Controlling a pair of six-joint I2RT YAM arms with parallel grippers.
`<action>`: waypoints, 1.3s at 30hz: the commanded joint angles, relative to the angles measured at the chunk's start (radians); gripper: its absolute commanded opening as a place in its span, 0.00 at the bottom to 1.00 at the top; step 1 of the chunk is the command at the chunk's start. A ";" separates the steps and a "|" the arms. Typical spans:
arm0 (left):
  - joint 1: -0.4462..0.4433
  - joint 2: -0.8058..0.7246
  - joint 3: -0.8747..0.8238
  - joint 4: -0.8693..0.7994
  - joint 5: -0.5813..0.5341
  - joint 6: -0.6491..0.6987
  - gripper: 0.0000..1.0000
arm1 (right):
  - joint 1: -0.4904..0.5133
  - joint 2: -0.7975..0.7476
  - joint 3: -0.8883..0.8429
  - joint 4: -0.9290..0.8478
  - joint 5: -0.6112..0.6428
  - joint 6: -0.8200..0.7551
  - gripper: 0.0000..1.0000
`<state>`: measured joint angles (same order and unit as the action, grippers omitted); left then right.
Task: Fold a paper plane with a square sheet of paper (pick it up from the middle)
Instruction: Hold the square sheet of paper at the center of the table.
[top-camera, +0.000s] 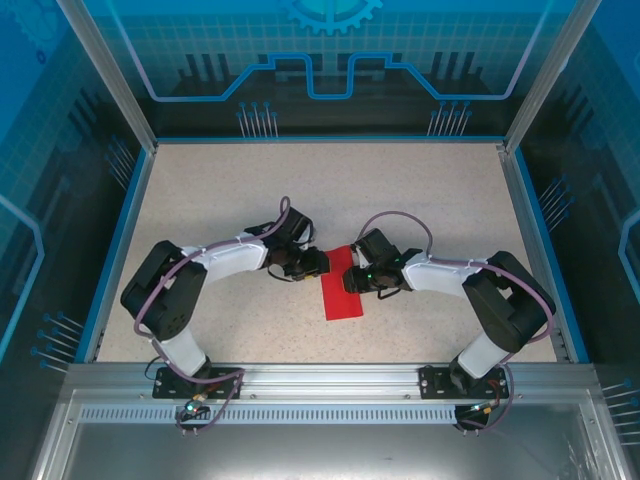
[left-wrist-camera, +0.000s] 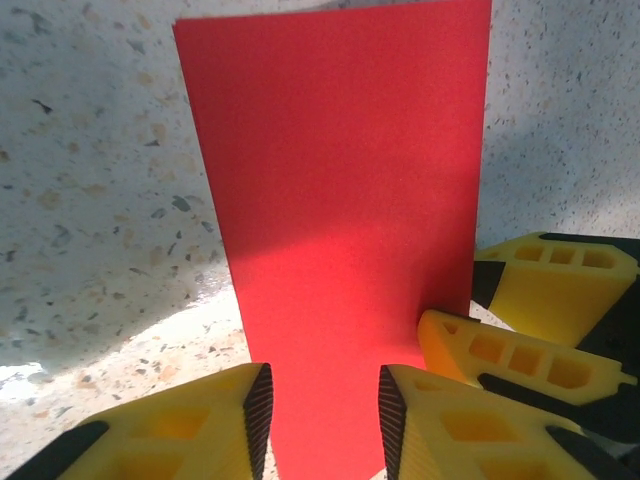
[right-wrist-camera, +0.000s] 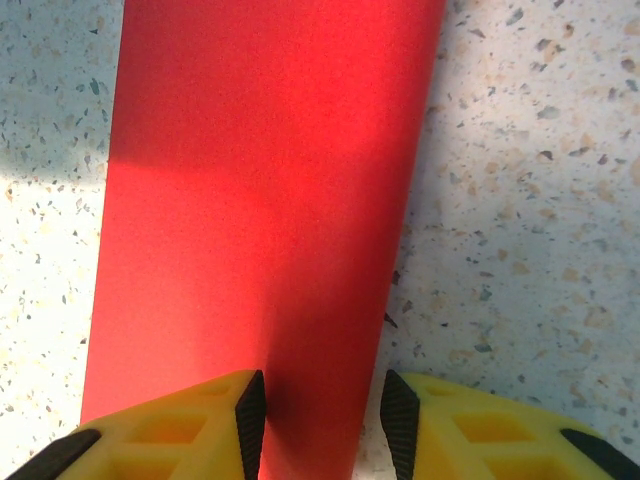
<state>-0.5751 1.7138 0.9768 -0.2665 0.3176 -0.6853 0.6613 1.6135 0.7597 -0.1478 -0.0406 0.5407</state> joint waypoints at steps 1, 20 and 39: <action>-0.010 0.023 -0.019 0.034 0.040 -0.031 0.33 | 0.018 0.043 0.008 0.002 -0.002 -0.005 0.40; -0.031 0.073 -0.032 0.024 0.053 -0.011 0.22 | 0.020 0.048 0.015 0.002 -0.002 -0.013 0.40; -0.040 0.067 -0.031 0.036 0.075 -0.025 0.25 | 0.023 0.045 0.014 -0.003 -0.006 -0.032 0.40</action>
<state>-0.6052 1.7748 0.9497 -0.2295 0.3645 -0.7086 0.6624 1.6218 0.7727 -0.1627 -0.0402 0.5255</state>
